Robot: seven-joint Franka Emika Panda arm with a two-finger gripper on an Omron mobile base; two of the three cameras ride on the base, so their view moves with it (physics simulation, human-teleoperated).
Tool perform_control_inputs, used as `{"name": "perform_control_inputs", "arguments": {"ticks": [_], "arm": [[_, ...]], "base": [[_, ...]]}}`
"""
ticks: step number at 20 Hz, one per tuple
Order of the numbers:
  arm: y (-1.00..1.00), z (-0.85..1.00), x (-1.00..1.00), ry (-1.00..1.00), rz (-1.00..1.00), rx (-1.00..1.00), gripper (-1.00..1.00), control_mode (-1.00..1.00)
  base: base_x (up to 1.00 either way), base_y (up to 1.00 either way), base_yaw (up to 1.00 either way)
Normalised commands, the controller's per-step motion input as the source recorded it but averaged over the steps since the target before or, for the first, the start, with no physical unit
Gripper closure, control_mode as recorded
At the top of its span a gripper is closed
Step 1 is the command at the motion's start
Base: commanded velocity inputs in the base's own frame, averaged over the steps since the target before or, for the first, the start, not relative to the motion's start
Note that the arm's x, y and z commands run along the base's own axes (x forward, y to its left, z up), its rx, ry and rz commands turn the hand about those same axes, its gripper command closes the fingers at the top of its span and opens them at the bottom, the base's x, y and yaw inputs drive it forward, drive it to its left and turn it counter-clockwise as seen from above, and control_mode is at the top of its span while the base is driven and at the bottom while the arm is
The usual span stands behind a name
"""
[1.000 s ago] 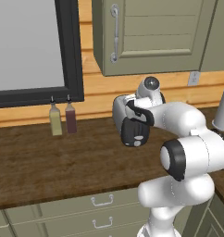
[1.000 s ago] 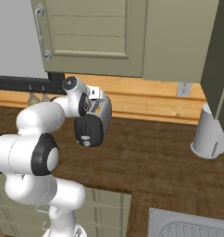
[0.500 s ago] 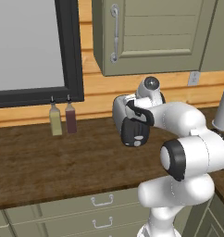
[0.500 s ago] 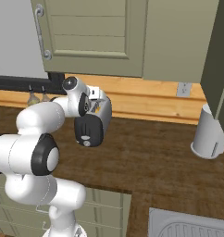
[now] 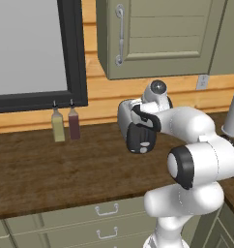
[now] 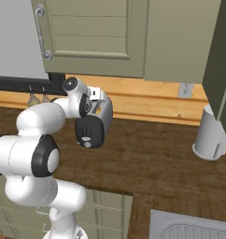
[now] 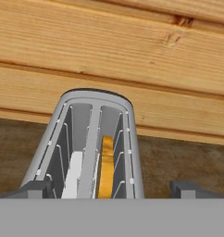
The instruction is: Start the toaster. Once the lever pops up, take the bread to the plate on the dining counter.
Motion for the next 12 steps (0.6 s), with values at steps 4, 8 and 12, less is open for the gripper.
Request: {"name": "perform_control_inputs", "arguments": {"ticks": [4, 8, 12], "arm": [[0.0, 0.0, 0.0, 0.0, 0.0, 0.0, -1.0, -1.0], [0.0, 0.0, 0.0, 0.0, 0.0, 0.0, -1.0, -1.0], [0.0, 0.0, 0.0, 0.0, 0.0, 0.0, -1.0, -1.0]], "base": [[0.0, 0.0, 0.0], [0.0, 0.0, 0.0], [0.0, 0.0, 0.0]]}}
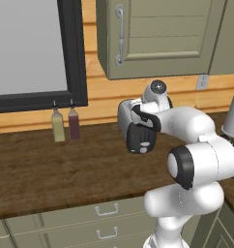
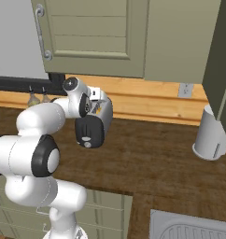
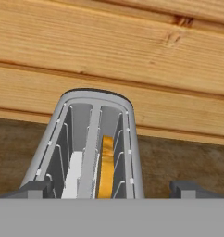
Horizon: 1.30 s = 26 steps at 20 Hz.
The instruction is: Start the toaster. Once the lever pops up, take the bread to the plate on the dining counter.
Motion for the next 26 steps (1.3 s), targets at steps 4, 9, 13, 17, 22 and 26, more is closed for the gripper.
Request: {"name": "perform_control_inputs", "arguments": {"ticks": [4, 9, 13, 17, 22, 26], "arm": [[0.0, 0.0, 0.0, 0.0, 0.0, 0.0, -1.0, -1.0], [0.0, 0.0, 0.0, 0.0, 0.0, 0.0, -1.0, -1.0], [0.0, 0.0, 0.0, 0.0, 0.0, 0.0, -1.0, -1.0], [0.0, 0.0, 0.0, 0.0, 0.0, 0.0, -1.0, -1.0], [0.0, 0.0, 0.0, 0.0, 0.0, 0.0, -1.0, -1.0], [0.0, 0.0, 0.0, 0.0, 0.0, 0.0, -1.0, -1.0]], "base": [[0.0, 0.0, 0.0], [0.0, 0.0, 0.0], [0.0, 0.0, 0.0], [0.0, 0.0, 0.0], [0.0, 0.0, 0.0], [0.0, 0.0, 0.0]]}}
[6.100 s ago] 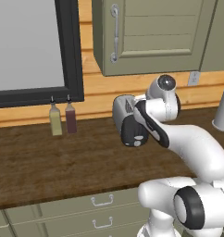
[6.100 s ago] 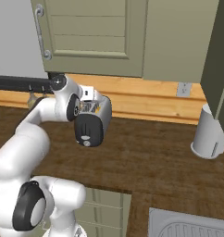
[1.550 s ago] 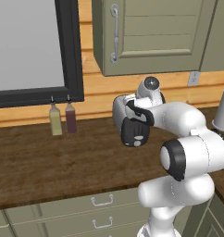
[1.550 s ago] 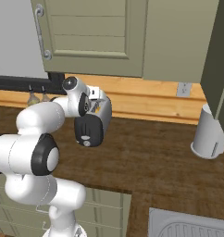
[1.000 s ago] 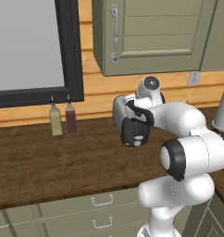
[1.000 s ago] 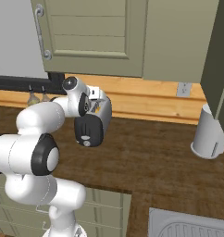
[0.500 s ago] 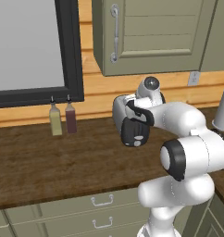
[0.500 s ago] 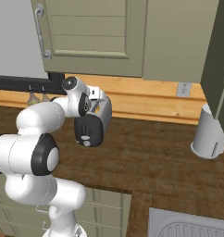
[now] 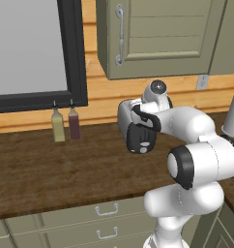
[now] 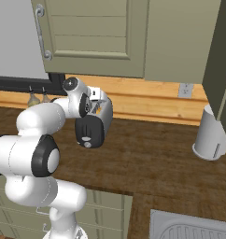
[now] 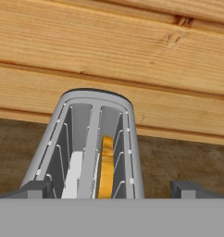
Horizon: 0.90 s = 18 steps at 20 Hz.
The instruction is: Start the toaster. Once the lever pops up, take the bread to the plate on the dining counter.
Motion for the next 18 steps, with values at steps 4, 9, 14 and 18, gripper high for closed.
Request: {"name": "perform_control_inputs", "arguments": {"ticks": [4, 9, 14, 18], "arm": [[0.0, 0.0, 0.0, 0.0, 0.0, 0.0, -1.0, -1.0], [0.0, 0.0, 0.0, 0.0, 0.0, 0.0, -1.0, -1.0], [0.0, 0.0, 0.0, 0.0, 0.0, 0.0, -1.0, -1.0], [0.0, 0.0, 0.0, 0.0, 0.0, 0.0, -1.0, -1.0]], "base": [[0.0, 0.0, 0.0], [0.0, 0.0, 0.0], [0.0, 0.0, 0.0], [0.0, 0.0, 0.0]]}}
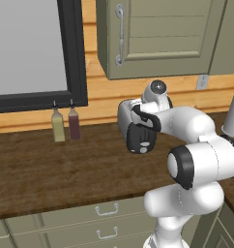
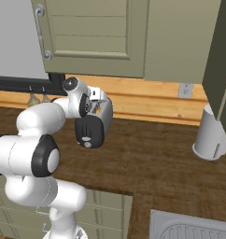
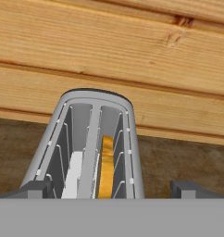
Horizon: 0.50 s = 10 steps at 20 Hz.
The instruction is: Start the toaster. Once the lever pops up, take the bread to the plate on the dining counter.
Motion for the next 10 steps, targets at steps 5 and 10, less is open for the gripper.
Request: {"name": "perform_control_inputs", "arguments": {"ticks": [5, 10], "arm": [[0.0, 0.0, 0.0, 0.0, 0.0, 0.0, -1.0, -1.0], [0.0, 0.0, 0.0, 0.0, 0.0, 0.0, -1.0, -1.0]], "base": [[0.0, 0.0, 0.0], [0.0, 0.0, 0.0]]}}
